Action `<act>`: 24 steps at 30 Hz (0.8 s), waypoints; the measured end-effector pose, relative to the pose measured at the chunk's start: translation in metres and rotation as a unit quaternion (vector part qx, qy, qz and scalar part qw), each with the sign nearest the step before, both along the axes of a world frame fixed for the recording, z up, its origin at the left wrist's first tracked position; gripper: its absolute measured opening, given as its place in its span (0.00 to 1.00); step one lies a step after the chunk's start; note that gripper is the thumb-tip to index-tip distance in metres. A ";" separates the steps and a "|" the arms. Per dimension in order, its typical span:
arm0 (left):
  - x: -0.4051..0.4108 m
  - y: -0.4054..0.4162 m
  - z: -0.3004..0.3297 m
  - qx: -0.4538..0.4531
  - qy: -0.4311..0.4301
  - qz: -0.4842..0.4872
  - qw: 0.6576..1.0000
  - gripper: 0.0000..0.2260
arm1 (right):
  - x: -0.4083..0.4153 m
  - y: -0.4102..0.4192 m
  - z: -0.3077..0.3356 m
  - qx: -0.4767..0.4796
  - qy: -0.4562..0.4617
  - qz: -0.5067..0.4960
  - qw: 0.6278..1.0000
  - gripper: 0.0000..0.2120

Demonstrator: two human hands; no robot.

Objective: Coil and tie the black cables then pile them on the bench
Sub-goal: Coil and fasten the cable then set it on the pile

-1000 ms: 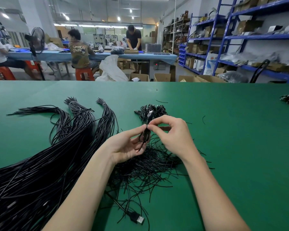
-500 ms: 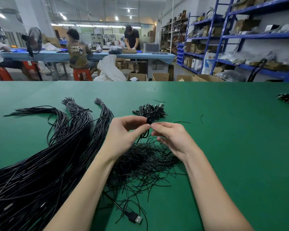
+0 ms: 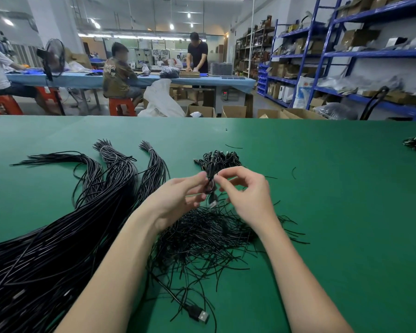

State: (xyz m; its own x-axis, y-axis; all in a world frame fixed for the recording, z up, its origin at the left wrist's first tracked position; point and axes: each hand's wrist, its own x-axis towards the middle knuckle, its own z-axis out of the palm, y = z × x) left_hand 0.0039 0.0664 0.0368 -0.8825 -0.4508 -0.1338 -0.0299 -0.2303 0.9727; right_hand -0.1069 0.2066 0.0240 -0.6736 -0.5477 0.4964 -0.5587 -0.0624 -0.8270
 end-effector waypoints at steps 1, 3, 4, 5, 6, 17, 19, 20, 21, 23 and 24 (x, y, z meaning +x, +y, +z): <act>0.000 0.000 -0.001 0.006 0.001 -0.013 1.000 0.19 | 0.001 0.000 -0.002 0.012 0.032 -0.004 0.999 0.05; 0.000 0.001 -0.004 0.003 0.010 -0.001 1.000 0.22 | 0.000 0.002 -0.002 0.050 0.081 -0.019 0.995 0.04; 0.000 0.001 -0.003 -0.006 0.006 0.010 1.000 0.23 | -0.001 0.004 -0.001 0.067 0.099 -0.028 0.992 0.03; 0.001 0.001 -0.002 -0.025 0.002 0.019 1.000 0.22 | -0.001 0.004 0.001 0.077 0.108 -0.036 0.991 0.03; 0.003 0.000 -0.001 -0.052 0.001 0.027 0.998 0.22 | -0.001 0.004 0.002 0.080 0.101 -0.039 0.991 0.03; 0.002 0.007 -0.010 -0.545 0.182 0.094 0.813 0.10 | -0.007 0.008 0.003 0.016 -0.397 0.116 0.910 0.05; -0.001 0.008 -0.010 -0.383 0.131 0.086 0.910 0.09 | -0.008 0.007 0.003 0.022 -0.299 0.075 0.951 0.02; -0.002 0.010 -0.008 -0.273 0.106 0.072 0.954 0.08 | -0.009 0.006 0.004 0.022 -0.245 0.059 0.967 0.01; -0.003 0.011 -0.005 -0.152 0.086 0.059 0.983 0.06 | -0.009 0.004 0.004 0.026 -0.189 0.046 0.980 0.01; -0.003 0.012 0.001 0.042 0.066 0.049 0.996 0.06 | -0.008 0.001 0.001 0.051 -0.069 0.017 0.996 0.03; -0.002 0.012 0.003 0.091 0.052 0.048 0.993 0.07 | -0.006 -0.001 -0.001 0.061 -0.018 0.005 0.998 0.04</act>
State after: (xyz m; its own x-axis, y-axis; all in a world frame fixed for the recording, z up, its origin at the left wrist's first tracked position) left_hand 0.0021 0.0783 0.0397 -0.8495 -0.5111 -0.1311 0.0995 -0.3991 0.9115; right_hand -0.1127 0.2059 0.0231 -0.6839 -0.6090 0.4017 -0.5292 0.0351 -0.8478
